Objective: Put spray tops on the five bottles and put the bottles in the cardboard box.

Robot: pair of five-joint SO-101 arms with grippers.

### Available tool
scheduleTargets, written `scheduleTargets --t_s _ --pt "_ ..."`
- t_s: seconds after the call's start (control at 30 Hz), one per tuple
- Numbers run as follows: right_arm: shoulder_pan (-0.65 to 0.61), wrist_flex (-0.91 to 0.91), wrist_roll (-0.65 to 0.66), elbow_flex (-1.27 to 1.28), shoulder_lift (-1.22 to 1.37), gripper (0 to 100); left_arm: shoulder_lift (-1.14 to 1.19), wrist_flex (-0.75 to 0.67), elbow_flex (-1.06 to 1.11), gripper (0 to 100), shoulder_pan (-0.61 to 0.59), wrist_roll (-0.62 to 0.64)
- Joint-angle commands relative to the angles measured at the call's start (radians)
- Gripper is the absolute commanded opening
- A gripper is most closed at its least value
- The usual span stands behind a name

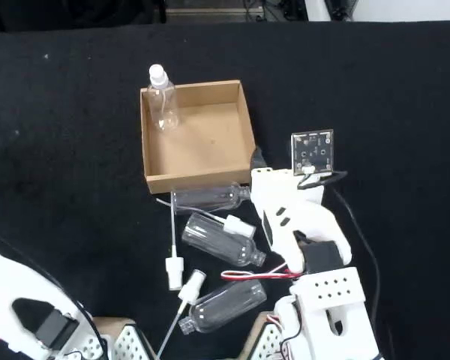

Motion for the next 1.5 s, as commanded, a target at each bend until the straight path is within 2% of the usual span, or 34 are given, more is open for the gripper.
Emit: scheduleTargets --t_s 0.0,0.53,0.73,0.83,0.93,1.17,1.47 --pt "-0.011 -0.023 0.000 -0.008 -0.025 19.8 0.057 0.003 -0.108 36 0.010 -0.034" --pt "-0.011 -0.021 0.000 -0.008 -0.025 19.8 0.117 -0.034 -0.110 35 0.028 -0.038" --pt "-0.011 -0.021 0.000 -0.008 -0.025 19.8 0.121 -0.072 -0.101 15 0.031 -0.038" --pt "-0.011 -0.021 0.000 -0.008 -0.025 19.8 0.115 -0.041 -0.108 7 0.031 -0.038" --pt "-0.011 -0.021 0.000 -0.008 -0.025 19.8 0.115 -0.014 -0.108 5 0.030 -0.038" --pt "-0.011 -0.021 0.000 -0.008 -0.025 19.8 0.109 0.109 -0.114 4 0.036 -0.038" --pt "-0.011 -0.021 0.000 -0.008 -0.025 19.8 0.120 0.388 -0.334 4 0.064 -0.032"
